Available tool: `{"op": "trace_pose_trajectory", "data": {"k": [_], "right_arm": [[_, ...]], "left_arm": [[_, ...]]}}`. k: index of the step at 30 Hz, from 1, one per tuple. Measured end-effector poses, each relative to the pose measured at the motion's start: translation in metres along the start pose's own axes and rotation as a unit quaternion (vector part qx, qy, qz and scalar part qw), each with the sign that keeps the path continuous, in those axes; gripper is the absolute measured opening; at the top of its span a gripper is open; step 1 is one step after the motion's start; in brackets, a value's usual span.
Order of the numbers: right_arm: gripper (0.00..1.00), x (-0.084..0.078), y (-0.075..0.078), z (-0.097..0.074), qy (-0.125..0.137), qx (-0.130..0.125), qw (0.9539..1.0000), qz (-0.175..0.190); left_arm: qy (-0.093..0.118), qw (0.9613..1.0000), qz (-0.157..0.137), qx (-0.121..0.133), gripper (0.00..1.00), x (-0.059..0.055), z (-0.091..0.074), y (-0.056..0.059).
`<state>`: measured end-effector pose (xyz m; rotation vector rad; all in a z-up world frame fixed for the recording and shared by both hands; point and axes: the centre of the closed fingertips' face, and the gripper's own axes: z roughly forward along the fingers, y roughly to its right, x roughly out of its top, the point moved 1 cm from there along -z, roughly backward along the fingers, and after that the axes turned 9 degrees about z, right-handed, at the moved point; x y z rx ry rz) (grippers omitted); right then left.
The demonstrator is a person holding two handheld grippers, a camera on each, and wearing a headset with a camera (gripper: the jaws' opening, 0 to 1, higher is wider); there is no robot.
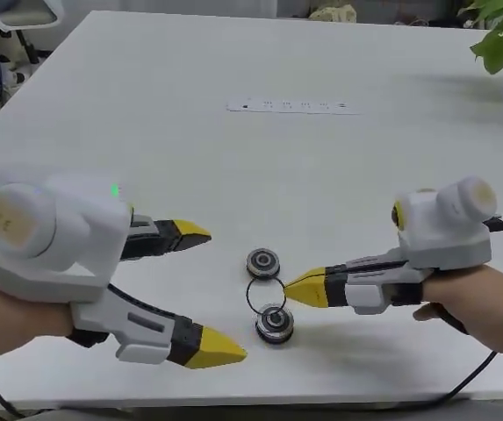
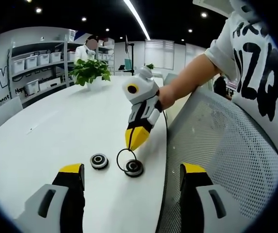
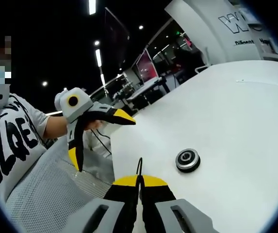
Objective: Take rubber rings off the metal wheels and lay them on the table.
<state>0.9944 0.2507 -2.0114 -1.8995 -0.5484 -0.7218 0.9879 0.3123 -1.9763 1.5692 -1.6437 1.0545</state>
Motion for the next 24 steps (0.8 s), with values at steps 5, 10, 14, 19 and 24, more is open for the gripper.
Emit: {"op": "trace_pose_trajectory", "data": {"k": [5,10,14,19,24], "right_arm": [[0.0,0.003,-0.002,0.005,-0.002,0.004,1.0,-0.004],[0.0,0.006,-0.004,0.012,-0.005,0.008,0.9999,-0.007],[0.0,0.007,-0.005,0.02,-0.011,0.011,0.9998,-0.01],[0.0,0.005,-0.005,0.03,-0.019,0.015,0.9996,-0.014],[0.0,0.004,-0.006,0.039,-0.028,0.016,0.9993,-0.018]], "left_arm": [[0.002,0.9998,-0.012,0.014,0.8,-0.004,-0.008,-0.005],[0.002,0.9995,-0.017,0.026,0.84,-0.008,-0.015,-0.009],[0.001,0.9992,-0.023,0.034,0.84,-0.012,-0.022,-0.012],[-0.001,0.9987,-0.028,0.042,0.85,-0.017,-0.027,-0.013],[0.0,0.9983,-0.032,0.049,0.86,-0.018,-0.031,-0.015]]}}
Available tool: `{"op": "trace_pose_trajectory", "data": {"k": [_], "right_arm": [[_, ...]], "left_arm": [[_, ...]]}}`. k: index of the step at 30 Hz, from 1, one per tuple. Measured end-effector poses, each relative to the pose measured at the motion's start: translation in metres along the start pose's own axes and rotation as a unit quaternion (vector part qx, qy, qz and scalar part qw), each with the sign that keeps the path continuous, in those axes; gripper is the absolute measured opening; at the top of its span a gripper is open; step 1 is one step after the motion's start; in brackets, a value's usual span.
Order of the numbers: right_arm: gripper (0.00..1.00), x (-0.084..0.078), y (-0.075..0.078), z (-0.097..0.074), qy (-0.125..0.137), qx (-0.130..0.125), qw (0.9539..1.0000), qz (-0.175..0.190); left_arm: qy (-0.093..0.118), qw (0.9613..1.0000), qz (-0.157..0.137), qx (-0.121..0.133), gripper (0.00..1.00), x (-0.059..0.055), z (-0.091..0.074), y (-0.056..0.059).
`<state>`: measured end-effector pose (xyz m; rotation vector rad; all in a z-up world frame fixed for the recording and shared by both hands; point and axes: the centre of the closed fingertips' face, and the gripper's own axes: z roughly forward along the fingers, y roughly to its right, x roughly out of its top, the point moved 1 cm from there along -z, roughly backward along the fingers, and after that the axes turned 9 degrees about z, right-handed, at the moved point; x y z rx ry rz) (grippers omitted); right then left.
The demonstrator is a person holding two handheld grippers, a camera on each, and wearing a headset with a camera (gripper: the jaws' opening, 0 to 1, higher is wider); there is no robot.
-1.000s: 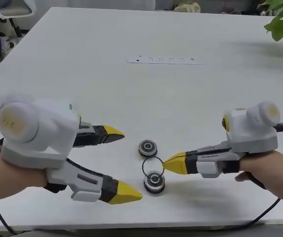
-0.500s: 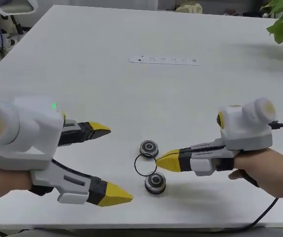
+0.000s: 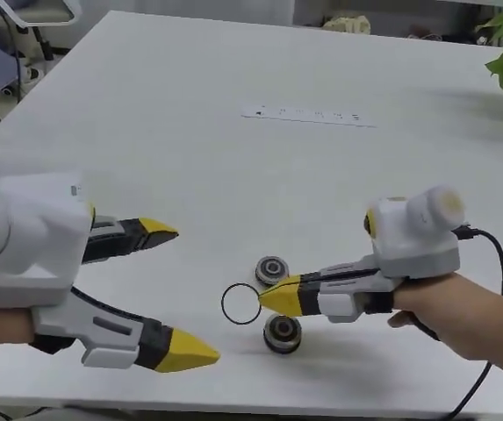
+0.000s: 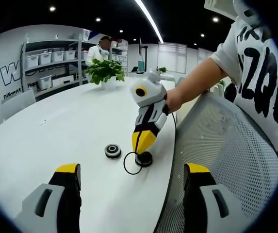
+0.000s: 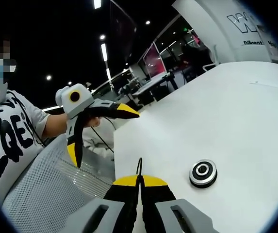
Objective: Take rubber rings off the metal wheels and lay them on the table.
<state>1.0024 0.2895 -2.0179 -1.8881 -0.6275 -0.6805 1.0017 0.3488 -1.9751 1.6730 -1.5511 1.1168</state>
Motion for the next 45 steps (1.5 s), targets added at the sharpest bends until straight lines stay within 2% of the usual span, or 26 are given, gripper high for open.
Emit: {"op": "trace_pose_trajectory", "data": {"k": [17,27,36,45], "right_arm": [[0.0,-0.006,0.013,0.016,-0.018,-0.01,0.9998,-0.005],[0.0,-0.008,0.024,0.025,-0.026,-0.031,0.9991,-0.008],[0.0,-0.01,0.034,0.025,-0.031,-0.058,0.9977,-0.012],[0.0,-0.012,0.038,0.026,-0.034,-0.069,0.997,-0.014]], "left_arm": [[-0.003,0.9999,-0.006,0.014,0.86,-0.006,-0.009,-0.005],[-0.007,0.9998,-0.008,0.015,0.88,-0.01,-0.012,-0.005],[-0.011,0.9998,-0.012,0.014,0.88,-0.013,-0.012,-0.004],[-0.013,0.9997,-0.013,0.014,0.88,-0.014,-0.012,-0.003]]}}
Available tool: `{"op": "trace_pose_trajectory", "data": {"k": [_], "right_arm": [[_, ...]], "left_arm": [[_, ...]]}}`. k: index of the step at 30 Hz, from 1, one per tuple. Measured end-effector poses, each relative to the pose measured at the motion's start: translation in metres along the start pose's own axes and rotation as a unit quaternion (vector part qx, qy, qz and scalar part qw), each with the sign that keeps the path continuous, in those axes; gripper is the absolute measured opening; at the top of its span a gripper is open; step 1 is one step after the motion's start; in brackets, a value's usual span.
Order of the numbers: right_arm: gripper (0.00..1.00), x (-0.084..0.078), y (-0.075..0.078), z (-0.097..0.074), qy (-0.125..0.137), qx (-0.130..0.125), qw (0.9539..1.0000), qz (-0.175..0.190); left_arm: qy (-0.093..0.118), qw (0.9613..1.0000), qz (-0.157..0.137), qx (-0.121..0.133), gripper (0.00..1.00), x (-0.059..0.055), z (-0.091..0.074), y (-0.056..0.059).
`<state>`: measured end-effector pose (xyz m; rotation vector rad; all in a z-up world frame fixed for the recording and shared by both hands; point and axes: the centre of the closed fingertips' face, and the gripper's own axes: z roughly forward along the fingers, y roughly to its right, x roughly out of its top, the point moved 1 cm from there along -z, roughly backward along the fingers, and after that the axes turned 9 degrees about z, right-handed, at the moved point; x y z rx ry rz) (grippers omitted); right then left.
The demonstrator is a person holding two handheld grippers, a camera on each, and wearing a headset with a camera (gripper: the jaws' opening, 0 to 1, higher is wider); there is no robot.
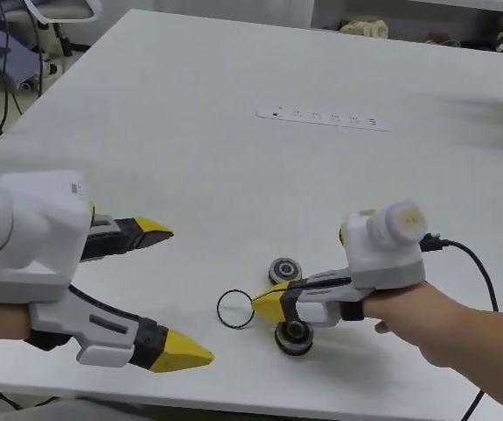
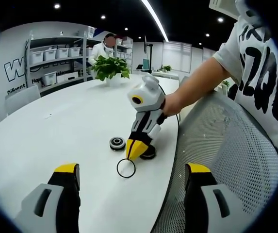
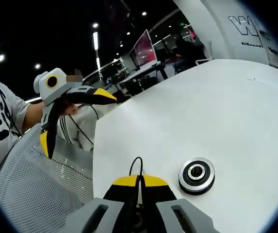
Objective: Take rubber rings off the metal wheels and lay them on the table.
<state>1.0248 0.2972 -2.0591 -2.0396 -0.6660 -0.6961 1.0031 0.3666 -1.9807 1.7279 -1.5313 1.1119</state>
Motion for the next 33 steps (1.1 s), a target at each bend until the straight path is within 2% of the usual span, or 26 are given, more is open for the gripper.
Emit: {"op": "trace_pose_trajectory", "data": {"k": [8,16,33], "right_arm": [[0.04,0.0,0.002,-0.001,0.001,-0.005,1.0,0.002],[0.08,0.003,0.003,-0.006,0.013,-0.004,0.9999,0.01],[0.15,0.014,-0.001,-0.034,0.046,0.003,0.9989,0.004]], "left_arm": [[-0.003,1.0,-0.002,-0.002,0.87,-0.002,0.0,0.001],[-0.006,1.0,-0.004,-0.006,0.87,-0.002,0.003,0.002],[-0.009,0.9997,-0.003,-0.021,0.86,0.002,0.013,0.006]]}}
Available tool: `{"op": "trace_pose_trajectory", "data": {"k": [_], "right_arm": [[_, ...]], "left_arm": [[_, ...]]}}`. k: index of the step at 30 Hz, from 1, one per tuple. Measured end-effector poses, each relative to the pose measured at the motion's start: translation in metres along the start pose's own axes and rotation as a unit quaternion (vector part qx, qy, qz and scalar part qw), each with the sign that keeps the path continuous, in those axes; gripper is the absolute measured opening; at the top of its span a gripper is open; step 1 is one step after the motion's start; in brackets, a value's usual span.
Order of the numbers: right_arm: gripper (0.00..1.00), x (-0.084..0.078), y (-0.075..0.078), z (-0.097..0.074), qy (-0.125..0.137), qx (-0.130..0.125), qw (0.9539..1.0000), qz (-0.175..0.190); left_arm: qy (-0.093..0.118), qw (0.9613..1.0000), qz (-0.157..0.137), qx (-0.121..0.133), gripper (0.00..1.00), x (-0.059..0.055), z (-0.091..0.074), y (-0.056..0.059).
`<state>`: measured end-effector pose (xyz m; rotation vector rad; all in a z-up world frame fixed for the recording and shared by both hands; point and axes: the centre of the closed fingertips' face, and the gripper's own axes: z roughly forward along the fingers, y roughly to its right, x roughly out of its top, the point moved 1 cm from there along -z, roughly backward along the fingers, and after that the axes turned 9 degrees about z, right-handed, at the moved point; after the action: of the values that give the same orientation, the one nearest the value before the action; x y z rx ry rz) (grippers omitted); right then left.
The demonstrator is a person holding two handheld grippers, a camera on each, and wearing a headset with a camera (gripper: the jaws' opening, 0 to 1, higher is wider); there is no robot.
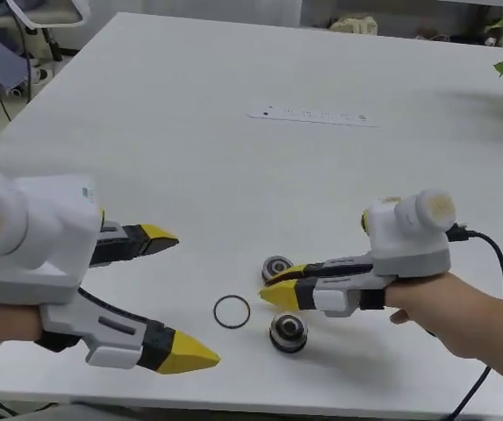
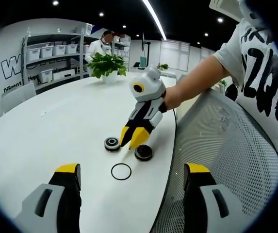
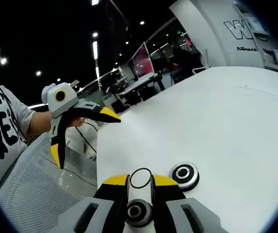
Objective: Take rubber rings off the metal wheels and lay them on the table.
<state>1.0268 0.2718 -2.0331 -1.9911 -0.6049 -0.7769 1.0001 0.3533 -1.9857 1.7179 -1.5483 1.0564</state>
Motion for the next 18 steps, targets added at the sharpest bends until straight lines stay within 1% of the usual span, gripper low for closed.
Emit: {"op": "trace_pose_trajectory", "data": {"k": [6,13,18], "right_arm": [[0.16,0.003,0.001,-0.01,0.011,0.001,0.9999,-0.001],[0.17,0.001,0.003,-0.018,0.014,0.0,0.9999,-0.001],[0.18,0.001,0.002,-0.023,0.016,0.003,0.9999,-0.006]], "left_arm": [[-0.003,1.0,-0.001,-0.005,0.85,0.001,0.003,0.0],[-0.004,0.9999,0.002,-0.011,0.85,0.005,0.01,0.001],[-0.004,0.9998,0.009,-0.015,0.83,0.009,0.014,0.001]]}}
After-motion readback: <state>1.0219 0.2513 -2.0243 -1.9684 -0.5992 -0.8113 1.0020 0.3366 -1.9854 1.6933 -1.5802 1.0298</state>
